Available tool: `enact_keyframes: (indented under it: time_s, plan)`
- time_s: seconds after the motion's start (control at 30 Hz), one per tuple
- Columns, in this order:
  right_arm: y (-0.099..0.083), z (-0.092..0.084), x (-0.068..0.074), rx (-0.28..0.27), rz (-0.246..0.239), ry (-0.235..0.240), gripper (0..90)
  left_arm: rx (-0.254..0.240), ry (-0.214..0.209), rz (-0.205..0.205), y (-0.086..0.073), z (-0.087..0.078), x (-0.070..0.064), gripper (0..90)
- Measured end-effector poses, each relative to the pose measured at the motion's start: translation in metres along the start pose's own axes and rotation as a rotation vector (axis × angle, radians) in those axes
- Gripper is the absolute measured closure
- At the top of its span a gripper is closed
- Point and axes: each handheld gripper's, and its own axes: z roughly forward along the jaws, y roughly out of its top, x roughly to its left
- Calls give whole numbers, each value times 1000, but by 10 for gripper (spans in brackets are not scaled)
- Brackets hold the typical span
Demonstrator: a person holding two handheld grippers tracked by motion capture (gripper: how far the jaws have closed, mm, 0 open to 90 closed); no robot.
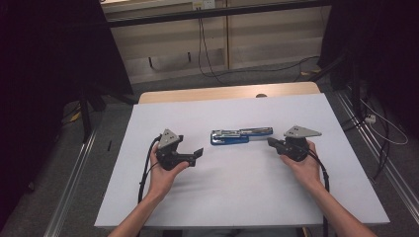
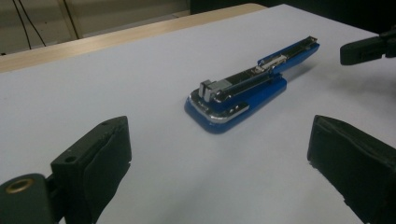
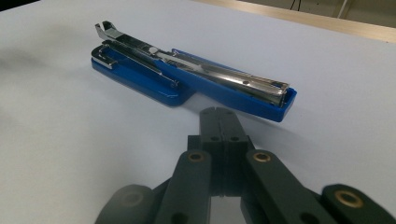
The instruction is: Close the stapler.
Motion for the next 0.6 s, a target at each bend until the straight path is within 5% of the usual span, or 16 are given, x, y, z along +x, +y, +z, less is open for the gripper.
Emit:
enact_keyframes:
  time_s: [0.1,0.3,0.6]
  plan:
    - [0,2,-1,5,6,-3,900,14,15,16,3,8,-2,73]
    - [0,0,-1,-1,3,-5,900,30,2,-32,8,26,-6,155]
    - [1,0,0,9,-20,13,900,47,-8,-19,20,47,-12,227]
